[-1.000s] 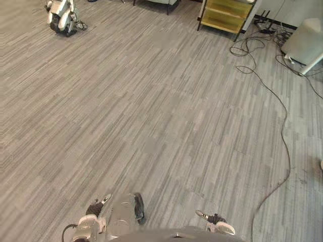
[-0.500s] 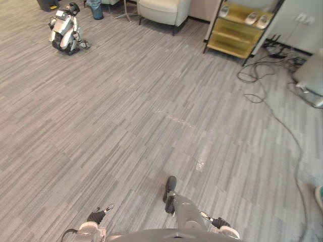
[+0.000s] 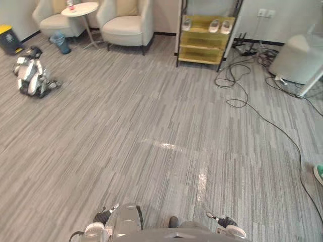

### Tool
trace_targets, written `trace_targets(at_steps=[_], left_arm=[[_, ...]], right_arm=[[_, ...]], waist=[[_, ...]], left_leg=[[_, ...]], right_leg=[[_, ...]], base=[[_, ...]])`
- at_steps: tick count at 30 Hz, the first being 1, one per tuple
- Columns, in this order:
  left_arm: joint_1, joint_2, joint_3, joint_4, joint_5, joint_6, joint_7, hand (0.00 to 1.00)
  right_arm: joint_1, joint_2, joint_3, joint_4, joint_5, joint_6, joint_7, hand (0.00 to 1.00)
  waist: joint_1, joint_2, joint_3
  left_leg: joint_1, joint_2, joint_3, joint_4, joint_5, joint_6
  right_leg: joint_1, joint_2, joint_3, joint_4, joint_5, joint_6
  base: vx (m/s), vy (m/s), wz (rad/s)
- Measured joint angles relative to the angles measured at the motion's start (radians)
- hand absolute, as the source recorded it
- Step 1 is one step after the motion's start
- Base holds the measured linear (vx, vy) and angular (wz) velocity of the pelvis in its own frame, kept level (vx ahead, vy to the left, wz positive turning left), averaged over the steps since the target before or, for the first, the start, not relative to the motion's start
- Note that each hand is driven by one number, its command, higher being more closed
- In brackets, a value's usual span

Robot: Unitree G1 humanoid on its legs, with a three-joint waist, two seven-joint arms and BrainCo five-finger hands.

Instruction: Pick up cushions and gather them together orderly.

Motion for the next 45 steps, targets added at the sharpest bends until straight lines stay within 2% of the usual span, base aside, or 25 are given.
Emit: trace_targets(at_steps=[2,4,5,7,9,10,11,12,13,14,15,16,19,22,23,24,25,28,30,31,34,39,41,42,45], left_arm=[[0.009,-0.001,-0.019,0.000,0.000,-0.001,0.000,0.00],[0.019,-0.004,-0.021,0.017,0.000,-0.001,-0.001,0.00],[0.014,0.012,-0.021,0.022,0.000,-0.001,-0.001,0.00],[0.010,0.036,-0.021,0.023,0.001,-0.002,-0.003,0.00],[0.009,0.037,-0.024,0.030,0.001,-0.001,-0.008,0.00],[0.012,0.037,-0.029,0.039,0.001,-0.001,-0.009,0.00],[0.016,0.039,-0.031,0.041,0.001,-0.001,-0.009,0.00],[0.020,0.055,-0.062,0.048,0.001,0.002,-0.009,0.00],[0.019,0.061,-0.075,0.048,0.001,0.002,-0.009,0.00],[0.016,0.069,-0.092,0.048,0.001,0.002,-0.008,0.00],[0.016,0.070,-0.096,0.047,0.001,0.002,-0.008,0.00],[0.012,0.070,-0.095,0.045,0.001,0.002,-0.008,0.00],[-0.003,0.068,-0.094,0.045,0.001,0.002,-0.007,0.00],[-0.004,0.062,-0.094,0.046,0.000,0.002,-0.007,0.00],[-0.001,0.065,-0.094,0.048,0.000,0.002,-0.007,0.00],[0.003,0.067,-0.093,0.048,0.000,0.002,-0.007,0.00],[0.004,0.068,-0.093,0.050,0.001,0.002,-0.006,0.00],[0.000,0.024,-0.093,0.068,0.006,0.000,-0.006,0.00],[-0.007,0.010,-0.090,0.066,0.007,-0.002,-0.008,0.00],[-0.005,0.008,-0.090,0.066,0.007,-0.001,-0.008,0.00],[-0.004,0.010,-0.090,0.064,0.008,-0.001,-0.008,0.00],[-0.009,0.015,-0.090,0.062,0.008,-0.001,-0.008,0.00],[-0.014,0.020,-0.089,0.062,0.008,-0.001,-0.007,0.00],[-0.017,0.013,-0.088,0.062,0.007,-0.002,-0.006,0.00],[-0.027,0.039,-0.084,0.064,0.007,-0.002,-0.006,0.00]], right_arm=[[0.009,-0.005,0.001,-0.001,0.000,0.000,-0.002,0.00],[0.010,-0.009,0.006,-0.001,-0.001,-0.001,-0.009,0.00],[0.009,0.004,0.012,0.001,-0.001,0.000,-0.009,0.00],[-0.001,0.030,0.013,0.000,-0.009,-0.001,-0.008,0.00],[-0.003,0.032,0.012,-0.001,-0.010,-0.001,-0.007,0.00],[-0.004,0.032,0.012,-0.002,-0.011,-0.002,0.000,0.00],[-0.007,0.033,0.013,-0.003,-0.012,-0.005,0.005,0.00],[-0.012,0.033,0.014,-0.002,-0.015,-0.005,0.010,0.00],[-0.012,0.033,0.017,-0.002,-0.020,-0.005,0.011,0.00],[-0.011,0.031,0.018,-0.002,-0.030,-0.005,0.010,0.00],[-0.011,0.030,0.017,-0.001,-0.031,-0.004,0.011,0.00],[-0.012,0.030,0.013,-0.002,-0.040,-0.005,0.010,0.00],[-0.012,0.030,0.006,-0.002,-0.039,-0.004,0.010,0.00],[-0.014,0.026,-0.010,-0.002,-0.039,-0.001,0.010,0.00],[-0.012,0.028,-0.010,-0.001,-0.039,-0.001,0.010,0.00],[-0.010,0.031,-0.010,-0.001,-0.039,-0.001,0.010,0.00],[-0.008,0.029,-0.010,0.003,-0.040,0.000,0.010,0.00],[-0.004,-0.011,-0.011,0.005,-0.047,0.000,0.011,0.00],[-0.003,-0.023,-0.015,0.012,-0.048,0.000,0.010,0.00],[-0.002,-0.026,-0.014,0.032,-0.047,-0.001,0.009,0.00],[0.013,-0.023,-0.010,0.041,-0.046,0.000,0.004,0.00],[0.016,-0.016,-0.022,0.038,-0.044,0.000,0.002,0.00],[0.021,-0.010,-0.031,0.037,-0.044,0.000,0.000,0.00],[0.028,-0.013,-0.031,0.036,-0.044,0.000,0.000,0.00],[0.022,0.012,-0.041,0.036,-0.044,0.000,-0.008,0.00]], waist=[[0.008,0.008,-0.001],[0.028,0.009,-0.006],[0.035,-0.021,-0.009],[0.036,-0.065,-0.017],[0.043,-0.068,-0.023],[0.048,-0.068,-0.024],[0.045,-0.071,-0.026],[0.035,-0.076,-0.029],[0.030,-0.078,-0.030],[0.022,-0.094,-0.038],[0.019,-0.089,-0.038],[0.013,-0.083,-0.037],[0.007,-0.078,-0.036],[0.001,-0.064,-0.026],[-0.004,-0.069,-0.025],[-0.005,-0.075,-0.026],[-0.011,-0.083,-0.028],[-0.019,0.001,-0.052],[-0.016,0.026,-0.053],[-0.012,0.030,-0.050],[-0.005,0.027,-0.049],[0.000,0.018,-0.043],[0.002,0.006,-0.035],[0.014,0.006,-0.036],[0.019,-0.040,-0.031]], left_leg=[[0.007,-0.030,-0.007,-0.212,0.095,-0.018],[0.022,-0.037,0.015,-0.225,0.243,-0.002],[0.018,-0.057,0.036,-0.198,0.249,0.021],[-0.023,-0.092,0.048,-0.091,0.173,0.090],[-0.010,-0.108,0.066,-0.028,0.090,0.117],[0.032,-0.113,0.090,-0.028,0.059,0.121],[0.052,-0.118,0.097,-0.030,0.049,0.121],[0.108,-0.141,0.108,-0.040,0.022,0.125],[0.139,-0.153,0.108,-0.052,0.015,0.130],[0.197,-0.170,0.108,-0.078,0.013,0.140],[0.221,-0.172,0.108,-0.093,0.013,0.141],[0.276,-0.170,0.102,-0.132,0.013,0.141],[0.333,-0.142,0.092,-0.176,0.009,0.133],[0.365,-0.094,0.090,-0.194,-0.013,0.096],[0.380,-0.085,0.089,-0.194,-0.032,0.066],[0.392,-0.085,0.088,-0.194,-0.043,0.052],[0.420,-0.082,0.075,-0.191,-0.073,0.025],[0.426,0.004,0.041,-0.171,-0.098,-0.009],[0.348,0.048,-0.010,0.007,-0.092,-0.020],[0.266,0.086,-0.031,0.200,-0.074,-0.043],[0.201,0.113,-0.018,0.359,-0.077,-0.039],[0.140,0.060,-0.013,0.068,-0.082,-0.033],[0.143,0.012,-0.036,-0.065,-0.011,-0.022],[0.168,-0.009,-0.035,-0.115,0.096,-0.006],[0.189,-0.059,-0.009,-0.126,0.105,0.016]], right_leg=[[0.035,-0.024,0.038,-0.021,-0.026,0.036],[0.064,-0.050,0.080,-0.024,-0.066,0.066],[0.067,-0.075,0.089,-0.020,-0.083,0.071],[0.060,-0.117,0.092,0.023,-0.099,0.081],[0.011,-0.141,0.104,0.182,-0.117,0.111],[-0.075,-0.155,0.118,0.408,-0.126,0.160],[-0.114,-0.160,0.119,0.511,-0.118,0.199],[-0.210,-0.178,0.101,0.776,-0.091,0.272],[-0.243,-0.200,0.062,0.859,-0.090,0.264],[-0.277,-0.240,-0.030,0.932,-0.117,0.207],[-0.288,-0.250,-0.065,0.935,-0.133,0.186],[-0.310,-0.250,-0.146,0.880,-0.177,0.153],[-0.363,-0.228,-0.236,0.648,-0.196,0.127],[-0.396,-0.197,-0.261,0.373,-0.090,0.109],[-0.393,-0.195,-0.259,0.261,-0.002,0.106],[-0.388,-0.201,-0.256,0.222,0.033,0.103],[-0.375,-0.208,-0.258,0.219,0.154,0.092],[-0.369,-0.134,-0.301,0.251,0.071,0.063],[-0.330,-0.096,-0.321,0.210,0.056,0.050],[-0.270,-0.068,-0.331,0.156,0.055,0.047],[-0.159,-0.034,-0.335,0.074,0.054,0.047],[-0.102,-0.060,-0.327,0.050,0.054,0.061],[-0.087,-0.095,-0.320,0.057,0.042,0.090],[-0.079,-0.107,-0.298,0.062,0.037,0.116],[-0.070,-0.143,-0.263,0.034,0.054,0.141]], base=[[0.45,0.318,-0.53],[0.46,0.332,-0.64],[0.46,0.315,-0.44],[0.41,0.242,-0.23],[0.42,0.252,-0.24],[0.40,0.247,-0.31],[0.47,0.242,-0.27],[0.38,0.163,-0.08],[0.47,0.149,0.07],[0.31,0.062,0.12],[0.36,0.043,0.14],[0.33,0.000,0.07],[0.31,-0.059,0.07],[0.27,-0.152,-0.02],[0.28,-0.238,-0.03],[0.37,-0.351,0.01],[0.32,-0.329,0.02],[0.30,-0.293,0.12],[0.37,-0.332,0.14],[0.21,-0.183,0.05],[0.28,-0.161,0.04],[0.18,0.038,-0.07],[0.21,0.223,-0.04],[0.23,0.232,-0.10],[0.19,0.185,-0.09]])
